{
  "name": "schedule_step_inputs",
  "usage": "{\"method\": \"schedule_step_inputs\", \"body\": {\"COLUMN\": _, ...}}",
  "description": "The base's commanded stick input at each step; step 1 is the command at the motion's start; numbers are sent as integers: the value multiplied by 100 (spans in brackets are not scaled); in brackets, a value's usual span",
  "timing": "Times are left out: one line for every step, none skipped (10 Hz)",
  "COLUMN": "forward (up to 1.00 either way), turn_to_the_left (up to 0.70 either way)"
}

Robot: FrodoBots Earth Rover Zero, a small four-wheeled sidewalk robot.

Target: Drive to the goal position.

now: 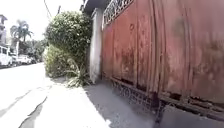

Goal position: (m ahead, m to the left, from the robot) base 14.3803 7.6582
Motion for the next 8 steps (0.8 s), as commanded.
{"method": "schedule_step_inputs", "body": {"forward": 39, "turn_to_the_left": 80}}
{"method": "schedule_step_inputs", "body": {"forward": 0, "turn_to_the_left": 70}}
{"method": "schedule_step_inputs", "body": {"forward": 0, "turn_to_the_left": 70}}
{"method": "schedule_step_inputs", "body": {"forward": 0, "turn_to_the_left": 70}}
{"method": "schedule_step_inputs", "body": {"forward": 0, "turn_to_the_left": 70}}
{"method": "schedule_step_inputs", "body": {"forward": 0, "turn_to_the_left": 70}}
{"method": "schedule_step_inputs", "body": {"forward": 0, "turn_to_the_left": 70}}
{"method": "schedule_step_inputs", "body": {"forward": 0, "turn_to_the_left": 70}}
